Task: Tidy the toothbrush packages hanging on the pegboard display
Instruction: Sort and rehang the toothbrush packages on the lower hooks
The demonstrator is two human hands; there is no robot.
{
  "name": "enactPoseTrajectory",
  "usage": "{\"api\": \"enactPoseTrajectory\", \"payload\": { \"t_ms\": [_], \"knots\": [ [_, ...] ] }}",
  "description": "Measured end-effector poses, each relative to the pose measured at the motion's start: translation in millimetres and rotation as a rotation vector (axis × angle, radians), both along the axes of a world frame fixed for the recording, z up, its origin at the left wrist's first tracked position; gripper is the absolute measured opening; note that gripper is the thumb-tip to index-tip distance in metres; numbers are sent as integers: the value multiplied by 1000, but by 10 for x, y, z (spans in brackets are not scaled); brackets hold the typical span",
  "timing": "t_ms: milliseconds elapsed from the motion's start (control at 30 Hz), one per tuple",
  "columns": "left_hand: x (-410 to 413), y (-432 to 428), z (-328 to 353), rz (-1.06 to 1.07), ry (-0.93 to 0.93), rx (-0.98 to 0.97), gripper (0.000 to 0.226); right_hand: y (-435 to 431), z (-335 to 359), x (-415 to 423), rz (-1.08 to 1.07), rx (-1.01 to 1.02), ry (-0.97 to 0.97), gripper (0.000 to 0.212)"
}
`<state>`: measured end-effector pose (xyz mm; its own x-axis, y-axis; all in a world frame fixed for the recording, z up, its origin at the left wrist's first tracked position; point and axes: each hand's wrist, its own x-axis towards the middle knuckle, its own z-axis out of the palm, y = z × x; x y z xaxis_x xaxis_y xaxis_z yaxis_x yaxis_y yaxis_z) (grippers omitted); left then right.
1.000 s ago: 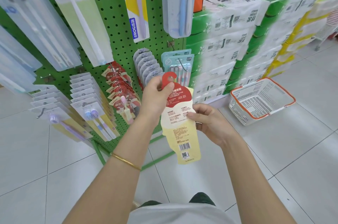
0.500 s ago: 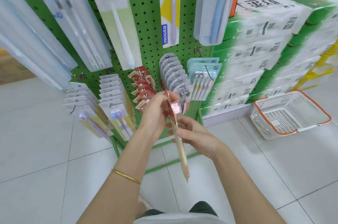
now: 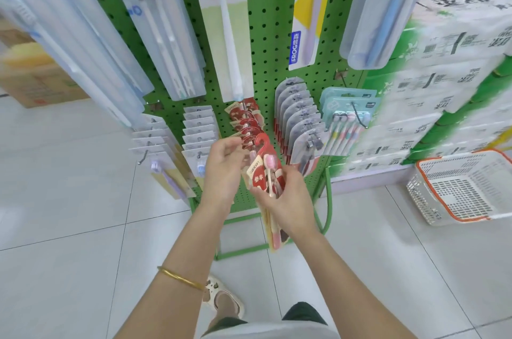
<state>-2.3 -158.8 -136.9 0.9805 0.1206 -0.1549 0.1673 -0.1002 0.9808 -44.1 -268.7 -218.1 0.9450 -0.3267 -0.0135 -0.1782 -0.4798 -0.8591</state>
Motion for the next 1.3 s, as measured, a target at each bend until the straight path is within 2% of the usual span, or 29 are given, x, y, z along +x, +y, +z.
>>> {"api": "enactPoseTrajectory", "payload": {
  "t_ms": [100, 200, 467, 700, 833, 1133, 1233, 1300],
  "knots": [
    [37, 16, -10, -14, -15, 44, 23, 84, -94, 88, -76, -131, -9, 67],
    [54, 32, -29, -39, -39, 88, 26, 143, -197, 177, -82, -219, -18, 82],
    [129, 51, -52, -98, -60, 193, 34, 326, -326, 394, -119, -289, -115, 105],
    [182, 58, -72, -149, -46, 226, 39, 391, -372, 595, -104, -242, -7, 90],
    [189, 66, -115, -159, -43, 255, 40, 368, -369, 638, -45, -218, 68, 72],
    [172, -41, -124, -133, -87, 345, 41, 240, -378, 566, 13, -178, 78, 89],
    [156, -90, -153, -130, -125, 432, 42, 179, -360, 435, 50, -152, 57, 87],
    [156, -108, -177, -129, -168, 501, 42, 145, -319, 332, 77, -194, 4, 78]
  ]
}}
